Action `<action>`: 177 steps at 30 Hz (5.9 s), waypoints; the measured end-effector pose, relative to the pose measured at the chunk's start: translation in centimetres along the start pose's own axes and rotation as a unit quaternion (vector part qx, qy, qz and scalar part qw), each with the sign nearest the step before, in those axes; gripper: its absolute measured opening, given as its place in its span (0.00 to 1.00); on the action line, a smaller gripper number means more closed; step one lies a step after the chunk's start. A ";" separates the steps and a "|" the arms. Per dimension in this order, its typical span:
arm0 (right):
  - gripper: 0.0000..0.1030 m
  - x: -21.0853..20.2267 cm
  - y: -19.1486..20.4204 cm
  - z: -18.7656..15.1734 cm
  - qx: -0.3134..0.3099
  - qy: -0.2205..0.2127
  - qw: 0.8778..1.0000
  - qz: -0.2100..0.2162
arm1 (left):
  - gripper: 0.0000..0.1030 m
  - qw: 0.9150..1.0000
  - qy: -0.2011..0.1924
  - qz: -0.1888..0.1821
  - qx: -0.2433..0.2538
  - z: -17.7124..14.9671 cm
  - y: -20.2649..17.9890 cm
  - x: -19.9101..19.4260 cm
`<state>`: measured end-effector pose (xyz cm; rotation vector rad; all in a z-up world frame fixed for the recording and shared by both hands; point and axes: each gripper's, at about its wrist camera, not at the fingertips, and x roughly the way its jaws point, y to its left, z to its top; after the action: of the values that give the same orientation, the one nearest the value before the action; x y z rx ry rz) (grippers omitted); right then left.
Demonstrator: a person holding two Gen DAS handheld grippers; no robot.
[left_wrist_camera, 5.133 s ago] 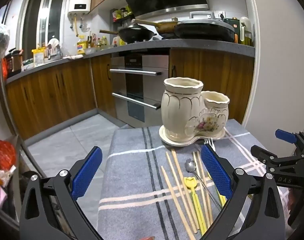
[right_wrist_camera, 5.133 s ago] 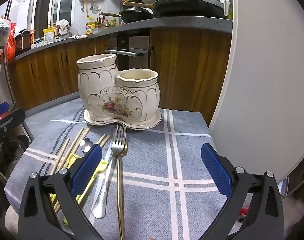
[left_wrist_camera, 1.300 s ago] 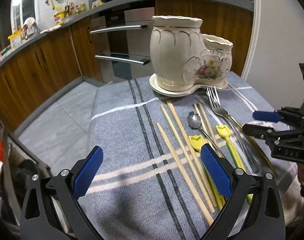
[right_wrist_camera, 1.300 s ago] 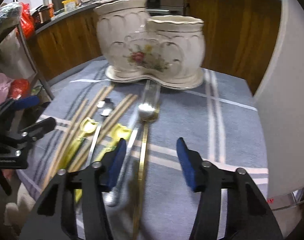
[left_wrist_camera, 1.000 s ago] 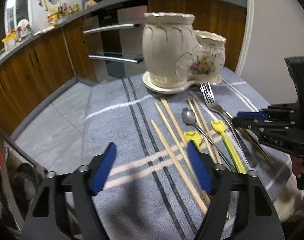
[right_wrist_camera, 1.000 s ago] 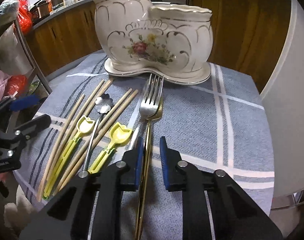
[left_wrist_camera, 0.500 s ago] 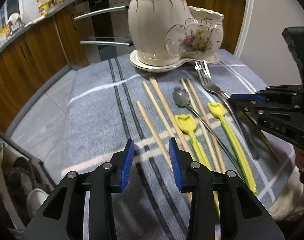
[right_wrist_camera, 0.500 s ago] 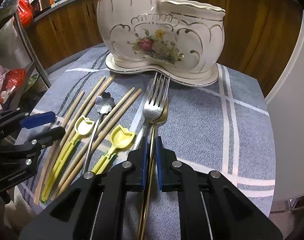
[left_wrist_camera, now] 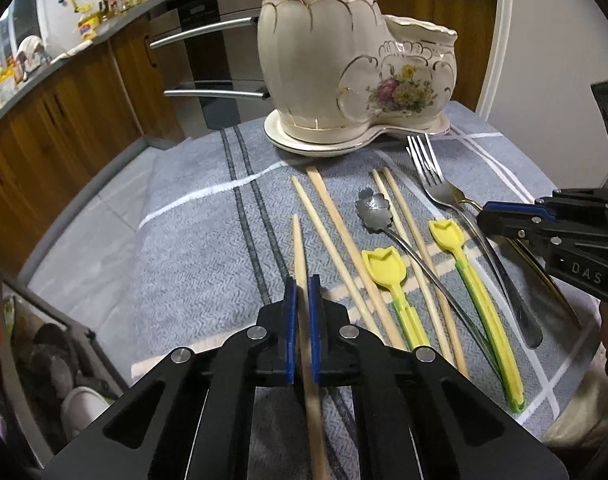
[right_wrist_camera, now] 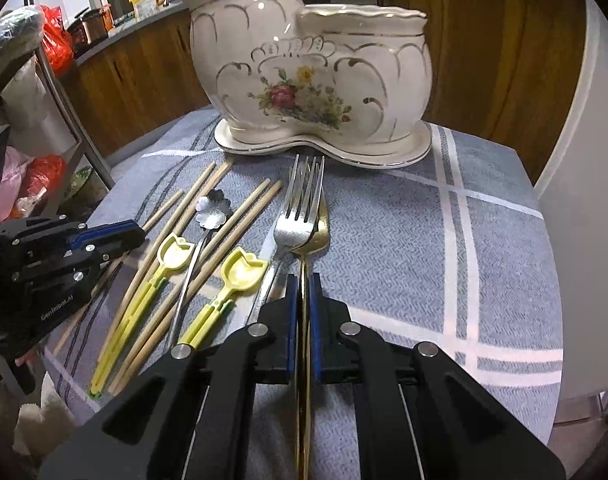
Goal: Organize utensils
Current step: 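Grasp a wooden chopstick with the left tool while the right tool grasps the gold fork, then lift the chopstick into the tall holder cup while the right tool drops the gold fork into the short cup, then open both tools and withdraw them back over the table, then grasp another wooden chopstick with the left tool while the right tool grasps the silver fork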
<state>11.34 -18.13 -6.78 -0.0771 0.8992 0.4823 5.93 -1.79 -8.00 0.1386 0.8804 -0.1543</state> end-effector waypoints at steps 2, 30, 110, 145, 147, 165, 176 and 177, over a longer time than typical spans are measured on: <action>0.06 -0.6 -0.3 -0.2 0.001 -0.015 1.000 0.004 | 0.06 1.000 -0.009 -0.003 -0.004 0.0 0.1 -0.4; 0.05 -9.0 -1.2 0.0 0.004 -0.184 0.983 -0.024 | 0.06 0.990 -0.126 -0.063 -0.023 1.9 0.5 -6.9; 0.19 -2.2 -6.1 14.2 0.100 -0.213 0.971 -0.031 | 0.07 0.977 -0.198 -0.021 -0.073 16.5 3.6 -2.5; 0.95 -3.1 -2.5 1.8 0.053 -0.087 0.994 -0.048 | 0.93 0.994 -0.084 0.018 -0.062 2.6 3.4 -3.8; 0.95 -2.6 -2.2 1.5 0.048 -0.078 0.995 -0.051 | 0.93 0.995 -0.076 0.015 -0.062 1.8 3.3 -3.6; 0.79 0.2 1.4 -0.2 -0.008 -0.018 0.999 -0.050 | 0.93 0.998 -0.036 0.001 -0.050 -0.4 2.2 -2.1; 0.45 0.8 2.4 0.0 -0.024 0.005 0.999 -0.036 | 0.92 0.999 -0.024 0.006 -0.031 -0.6 1.5 -1.5; 0.41 0.8 2.5 0.0 -0.027 0.006 0.999 -0.037 | 0.92 0.999 -0.022 0.006 -0.030 -0.5 1.5 -1.5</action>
<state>10.65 -15.59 -7.06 -0.1628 0.8918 0.4371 4.86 -0.14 -7.10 0.0849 0.8384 -0.1194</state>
